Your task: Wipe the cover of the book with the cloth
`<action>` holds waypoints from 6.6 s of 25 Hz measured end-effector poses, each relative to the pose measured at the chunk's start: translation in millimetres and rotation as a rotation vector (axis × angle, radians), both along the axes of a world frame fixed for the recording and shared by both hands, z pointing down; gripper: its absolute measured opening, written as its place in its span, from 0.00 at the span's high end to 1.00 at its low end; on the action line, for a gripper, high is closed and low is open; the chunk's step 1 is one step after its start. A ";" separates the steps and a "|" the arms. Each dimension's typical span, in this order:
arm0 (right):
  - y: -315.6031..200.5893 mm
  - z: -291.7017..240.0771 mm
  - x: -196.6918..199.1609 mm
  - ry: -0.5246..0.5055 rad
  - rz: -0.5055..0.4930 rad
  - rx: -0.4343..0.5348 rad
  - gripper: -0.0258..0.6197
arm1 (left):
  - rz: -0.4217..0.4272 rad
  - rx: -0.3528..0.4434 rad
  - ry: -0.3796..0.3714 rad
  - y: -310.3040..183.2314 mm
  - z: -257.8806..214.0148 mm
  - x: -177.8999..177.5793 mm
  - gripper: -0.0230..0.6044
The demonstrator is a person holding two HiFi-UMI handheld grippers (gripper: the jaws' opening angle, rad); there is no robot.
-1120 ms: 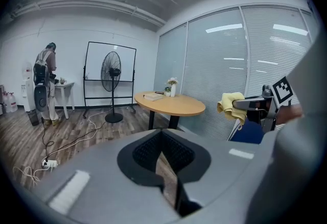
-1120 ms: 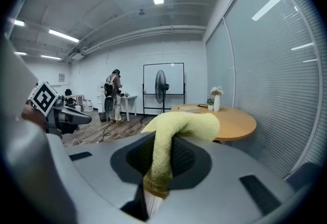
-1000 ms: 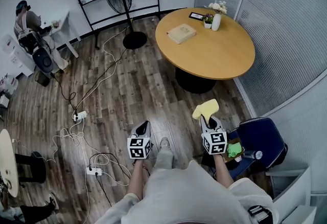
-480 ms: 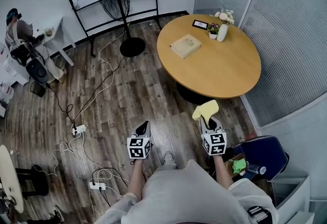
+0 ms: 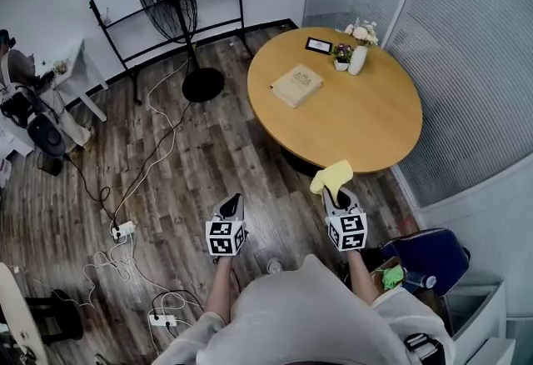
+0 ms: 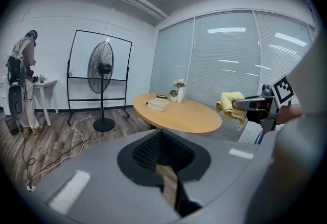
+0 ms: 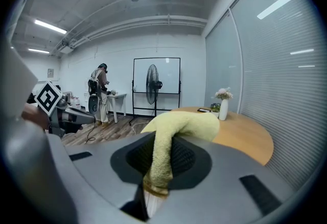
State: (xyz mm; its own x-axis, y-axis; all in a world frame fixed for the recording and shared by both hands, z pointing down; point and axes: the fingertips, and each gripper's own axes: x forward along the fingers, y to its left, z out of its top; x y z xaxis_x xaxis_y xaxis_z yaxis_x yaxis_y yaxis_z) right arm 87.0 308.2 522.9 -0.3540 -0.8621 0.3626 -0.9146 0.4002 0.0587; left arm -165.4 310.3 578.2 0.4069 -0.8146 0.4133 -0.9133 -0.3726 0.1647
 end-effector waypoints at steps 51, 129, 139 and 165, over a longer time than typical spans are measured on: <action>-311.4 -1.3 15.8 -0.006 -0.066 -0.007 0.86 | -0.012 -0.033 0.020 -305.6 4.1 42.8 0.95; -532.1 84.5 -118.8 0.101 -0.366 -0.242 0.86 | 0.001 -0.197 0.023 -495.6 65.4 23.2 0.95; -533.8 118.5 -118.9 0.140 -0.391 -0.312 0.86 | -0.013 -0.216 0.024 -494.4 71.8 19.4 0.95; -542.5 175.2 -98.2 0.214 -0.413 -0.438 0.86 | -0.017 -0.243 0.025 -495.4 83.1 22.2 0.95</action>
